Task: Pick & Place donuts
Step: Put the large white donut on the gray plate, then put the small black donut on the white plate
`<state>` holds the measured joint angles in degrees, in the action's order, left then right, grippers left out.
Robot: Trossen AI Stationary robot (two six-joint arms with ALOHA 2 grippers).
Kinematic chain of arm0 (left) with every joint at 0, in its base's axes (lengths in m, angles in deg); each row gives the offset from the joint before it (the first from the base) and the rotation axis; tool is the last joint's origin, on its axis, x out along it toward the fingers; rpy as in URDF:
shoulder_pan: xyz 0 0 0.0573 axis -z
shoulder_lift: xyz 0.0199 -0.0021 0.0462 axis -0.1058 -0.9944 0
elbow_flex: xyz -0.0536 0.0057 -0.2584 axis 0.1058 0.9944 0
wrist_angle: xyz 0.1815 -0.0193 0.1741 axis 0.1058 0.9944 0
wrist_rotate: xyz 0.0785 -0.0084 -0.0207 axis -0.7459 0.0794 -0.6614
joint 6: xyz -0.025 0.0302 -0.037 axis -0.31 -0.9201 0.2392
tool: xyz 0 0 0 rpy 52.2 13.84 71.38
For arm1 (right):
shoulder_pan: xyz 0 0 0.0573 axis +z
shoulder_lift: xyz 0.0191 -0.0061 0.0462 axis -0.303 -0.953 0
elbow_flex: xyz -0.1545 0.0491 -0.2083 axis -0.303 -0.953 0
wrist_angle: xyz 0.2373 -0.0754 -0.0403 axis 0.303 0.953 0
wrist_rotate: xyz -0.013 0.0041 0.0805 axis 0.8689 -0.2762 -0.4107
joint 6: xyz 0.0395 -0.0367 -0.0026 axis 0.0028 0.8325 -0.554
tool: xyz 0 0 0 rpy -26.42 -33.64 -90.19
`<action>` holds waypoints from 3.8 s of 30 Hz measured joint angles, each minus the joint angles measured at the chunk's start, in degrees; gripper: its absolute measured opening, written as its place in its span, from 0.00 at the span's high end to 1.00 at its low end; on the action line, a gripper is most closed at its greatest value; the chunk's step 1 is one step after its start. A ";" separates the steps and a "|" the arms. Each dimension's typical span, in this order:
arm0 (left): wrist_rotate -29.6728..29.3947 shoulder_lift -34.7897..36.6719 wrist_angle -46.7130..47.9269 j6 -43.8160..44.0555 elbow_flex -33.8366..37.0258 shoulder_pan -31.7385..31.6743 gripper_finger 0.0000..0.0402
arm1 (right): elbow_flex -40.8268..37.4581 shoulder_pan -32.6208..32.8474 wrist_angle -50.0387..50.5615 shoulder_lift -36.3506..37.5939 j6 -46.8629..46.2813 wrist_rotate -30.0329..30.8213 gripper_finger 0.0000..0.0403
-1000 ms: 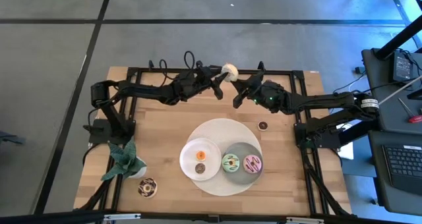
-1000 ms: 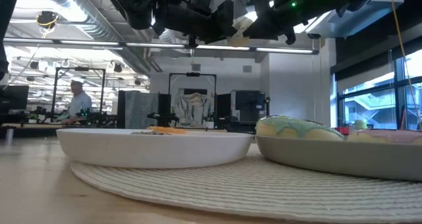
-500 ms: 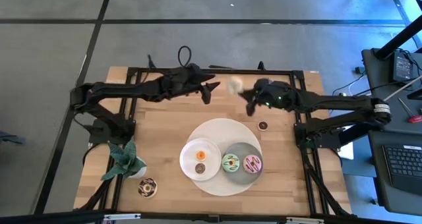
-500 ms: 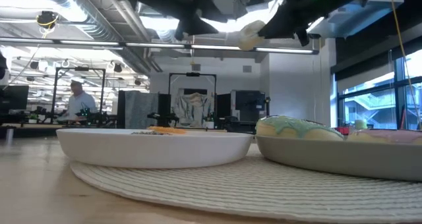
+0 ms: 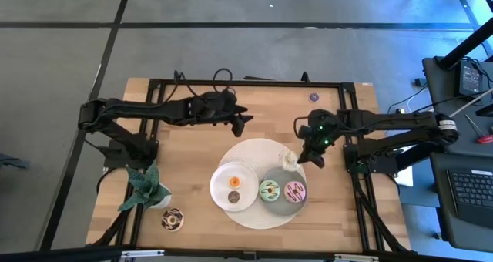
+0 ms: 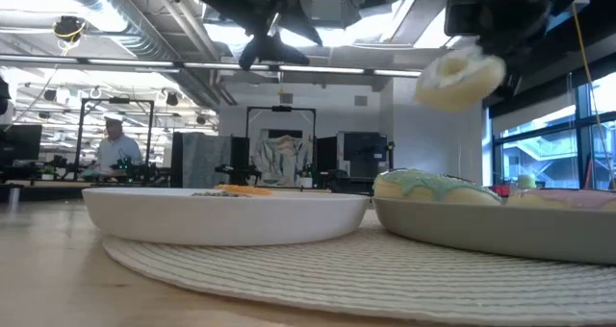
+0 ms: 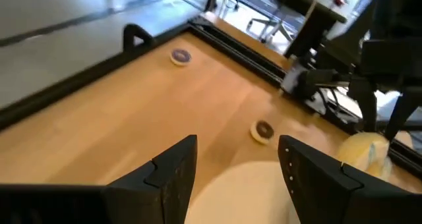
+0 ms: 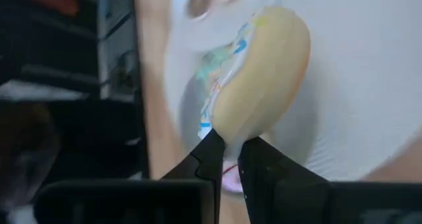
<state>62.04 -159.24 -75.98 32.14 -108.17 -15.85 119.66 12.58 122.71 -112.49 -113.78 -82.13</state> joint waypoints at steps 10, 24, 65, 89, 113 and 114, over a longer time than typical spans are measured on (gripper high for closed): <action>-4.47 -0.01 0.76 0.88 0.00 4.65 0.48 | -3.02 4.81 -8.02 -1.26 -0.58 -0.76 0.89; -7.74 -0.01 0.74 2.36 0.00 6.43 0.48 | -23.44 6.77 -38.48 -1.43 -15.14 -3.08 0.89; -13.60 -0.03 0.74 2.25 0.00 6.29 0.48 | -26.51 12.04 -54.79 -15.20 -20.73 4.05 0.79; -13.58 -0.03 0.74 1.22 0.00 6.29 0.48 | -26.49 11.21 -51.30 -15.20 -31.56 -0.97 0.62; -13.27 -0.05 0.87 0.55 0.00 6.29 0.48 | -26.43 11.23 -47.56 -10.88 -35.80 -5.39 0.62; -13.02 -0.05 0.93 0.30 0.00 6.29 0.48 | -26.43 11.23 -47.52 -9.77 -35.72 -5.31 0.62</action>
<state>49.02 -159.29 -75.05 32.44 -108.17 -9.56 93.24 23.81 75.19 -122.26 -149.50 -87.44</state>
